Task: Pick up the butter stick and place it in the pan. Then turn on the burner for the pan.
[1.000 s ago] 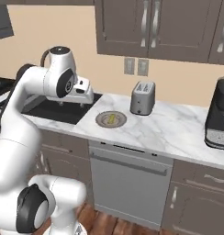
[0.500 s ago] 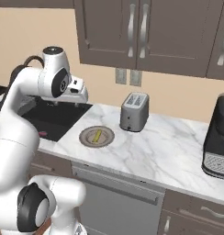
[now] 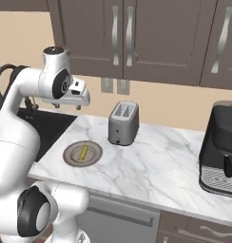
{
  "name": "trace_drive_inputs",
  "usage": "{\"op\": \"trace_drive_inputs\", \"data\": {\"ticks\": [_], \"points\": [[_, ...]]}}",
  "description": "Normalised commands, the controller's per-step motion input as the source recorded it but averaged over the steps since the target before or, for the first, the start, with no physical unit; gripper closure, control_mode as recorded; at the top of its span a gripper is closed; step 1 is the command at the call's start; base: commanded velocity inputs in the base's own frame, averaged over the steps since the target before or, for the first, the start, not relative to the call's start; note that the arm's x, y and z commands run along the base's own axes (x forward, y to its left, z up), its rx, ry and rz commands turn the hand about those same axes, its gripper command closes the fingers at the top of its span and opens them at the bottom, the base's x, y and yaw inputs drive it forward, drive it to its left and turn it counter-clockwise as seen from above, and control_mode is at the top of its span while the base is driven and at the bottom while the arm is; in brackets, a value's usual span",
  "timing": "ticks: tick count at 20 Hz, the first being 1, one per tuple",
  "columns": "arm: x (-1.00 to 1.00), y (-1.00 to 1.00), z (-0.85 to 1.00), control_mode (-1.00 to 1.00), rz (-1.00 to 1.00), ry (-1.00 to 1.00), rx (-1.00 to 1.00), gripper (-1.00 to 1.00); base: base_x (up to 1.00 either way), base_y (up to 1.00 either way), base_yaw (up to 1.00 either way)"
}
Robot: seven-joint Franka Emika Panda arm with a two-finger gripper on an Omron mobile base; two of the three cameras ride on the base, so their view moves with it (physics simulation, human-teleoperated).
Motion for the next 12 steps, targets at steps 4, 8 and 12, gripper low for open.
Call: {"op": "trace_drive_inputs", "data": {"ticks": [4,8,12], "points": [[0.00,0.00,0.00,1.00,0.00,0.00,0.00,-1.00,0.33,0.06,-0.23],[0.00,0.00,0.00,1.00,0.00,0.00,0.00,-1.00,0.29,0.07,-0.21],[0.00,0.00,0.00,1.00,0.00,0.00,0.00,-1.00,0.38,0.00,-0.11]]}}
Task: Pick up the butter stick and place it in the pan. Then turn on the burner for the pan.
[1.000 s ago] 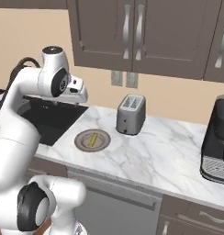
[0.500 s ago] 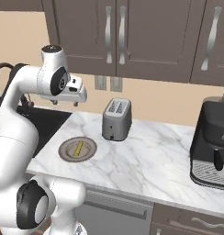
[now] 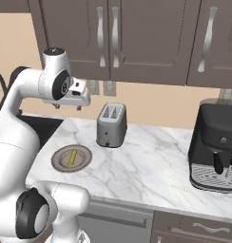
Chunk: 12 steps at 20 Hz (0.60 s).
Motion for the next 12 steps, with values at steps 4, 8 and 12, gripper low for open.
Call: {"op": "trace_drive_inputs", "data": {"ticks": [4,8,12], "points": [[0.00,0.00,0.00,1.00,0.00,0.00,0.00,-1.00,0.35,0.04,-0.06],[0.00,0.00,0.00,1.00,0.00,0.00,0.00,-1.00,0.23,0.05,-0.04],[0.00,0.00,0.00,1.00,0.00,0.00,0.00,-1.00,0.00,0.00,0.00]]}}
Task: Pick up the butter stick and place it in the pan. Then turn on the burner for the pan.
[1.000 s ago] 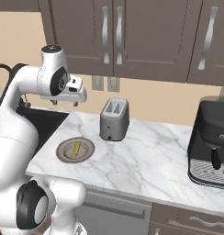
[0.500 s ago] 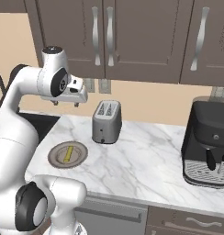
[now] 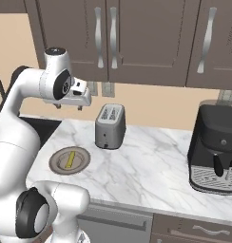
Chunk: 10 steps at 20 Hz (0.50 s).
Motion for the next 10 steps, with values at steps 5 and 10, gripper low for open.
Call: {"op": "trace_drive_inputs", "data": {"ticks": [5,10], "points": [[0.00,0.00,0.00,-1.00,0.00,0.00,0.00,-1.00,0.00,0.00,0.00],[-0.21,0.05,-0.04,-1.00,0.00,0.01,0.00,-1.00,0.00,0.00,0.00]]}}
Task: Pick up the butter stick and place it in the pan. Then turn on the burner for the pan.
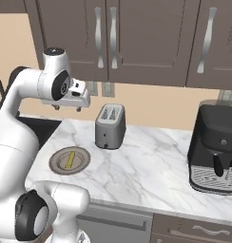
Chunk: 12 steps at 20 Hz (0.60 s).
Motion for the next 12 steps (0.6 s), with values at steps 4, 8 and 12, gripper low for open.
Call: {"op": "trace_drive_inputs", "data": {"ticks": [4,8,12], "points": [[-0.32,0.16,-0.22,-1.00,0.00,0.06,0.00,-1.00,0.00,0.00,0.00],[-0.31,0.19,-0.31,-1.00,0.00,0.12,0.00,-1.00,0.00,0.00,0.00],[-0.18,0.16,-0.48,-1.00,0.00,0.08,0.00,-1.00,0.00,0.00,0.00]]}}
